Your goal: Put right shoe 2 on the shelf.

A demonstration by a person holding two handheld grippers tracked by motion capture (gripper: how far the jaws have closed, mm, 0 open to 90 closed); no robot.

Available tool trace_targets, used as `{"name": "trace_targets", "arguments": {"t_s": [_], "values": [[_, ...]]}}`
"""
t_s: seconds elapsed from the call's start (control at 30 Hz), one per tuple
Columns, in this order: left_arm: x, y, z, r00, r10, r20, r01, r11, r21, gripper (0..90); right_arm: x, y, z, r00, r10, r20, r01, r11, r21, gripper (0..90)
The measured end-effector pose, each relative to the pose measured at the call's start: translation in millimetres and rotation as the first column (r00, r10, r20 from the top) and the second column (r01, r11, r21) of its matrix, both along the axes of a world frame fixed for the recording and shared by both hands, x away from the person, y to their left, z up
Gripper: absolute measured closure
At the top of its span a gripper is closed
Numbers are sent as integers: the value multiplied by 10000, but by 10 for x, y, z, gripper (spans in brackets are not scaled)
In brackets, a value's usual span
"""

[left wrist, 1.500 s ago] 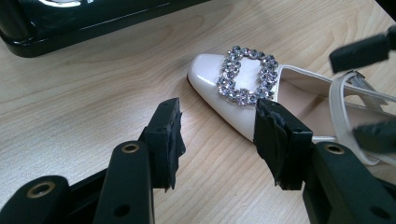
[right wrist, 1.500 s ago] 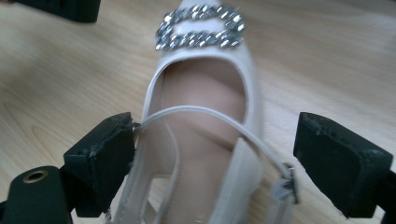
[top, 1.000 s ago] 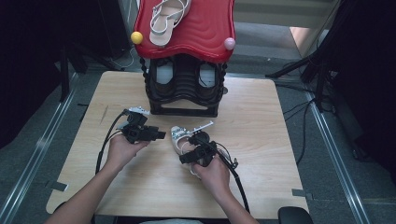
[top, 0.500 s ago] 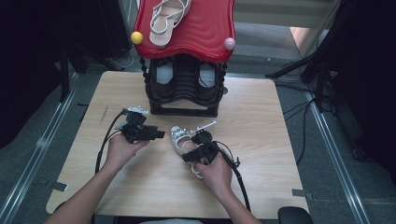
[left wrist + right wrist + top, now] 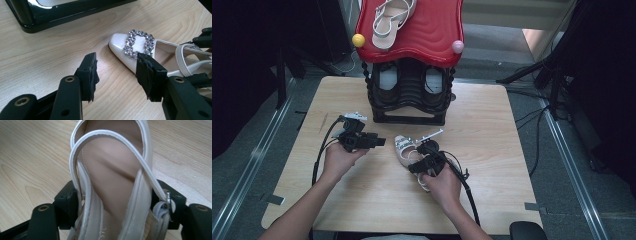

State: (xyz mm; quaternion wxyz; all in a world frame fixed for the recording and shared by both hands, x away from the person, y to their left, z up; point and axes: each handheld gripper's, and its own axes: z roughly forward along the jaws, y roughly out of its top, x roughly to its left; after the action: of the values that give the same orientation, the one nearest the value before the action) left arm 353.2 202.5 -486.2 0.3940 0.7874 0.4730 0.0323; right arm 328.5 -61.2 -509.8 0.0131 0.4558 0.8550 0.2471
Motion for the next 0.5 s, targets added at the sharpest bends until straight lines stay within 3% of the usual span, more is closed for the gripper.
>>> {"name": "trace_targets", "arguments": {"t_s": [0.1, 0.2, 0.33, 0.5], "values": [[-3, -12, 0, 10000, -24, 16, 24, 10000, 1, 515, 8, 8, -14, 9998, -27, -186, 26, 10000, -51, 265], [-4, -22, 4, 10000, -44, 43, 44, 10000, 45, 515, 66, -13, -57, 9955, -48, -946, 66, 9998, 183, 277], [1, 3, 13, 10000, 51, 81, -51, 10000, -18, 515, 49, 4, -43, 9972, 33, -743, -31, 10000, 38, 306], [12, 66, 25, 9998, 174, 128, -175, 9998, 30, 515, 66, 0, -28, 9936, 372, -1063, -350, 9991, 221, 330]]}}
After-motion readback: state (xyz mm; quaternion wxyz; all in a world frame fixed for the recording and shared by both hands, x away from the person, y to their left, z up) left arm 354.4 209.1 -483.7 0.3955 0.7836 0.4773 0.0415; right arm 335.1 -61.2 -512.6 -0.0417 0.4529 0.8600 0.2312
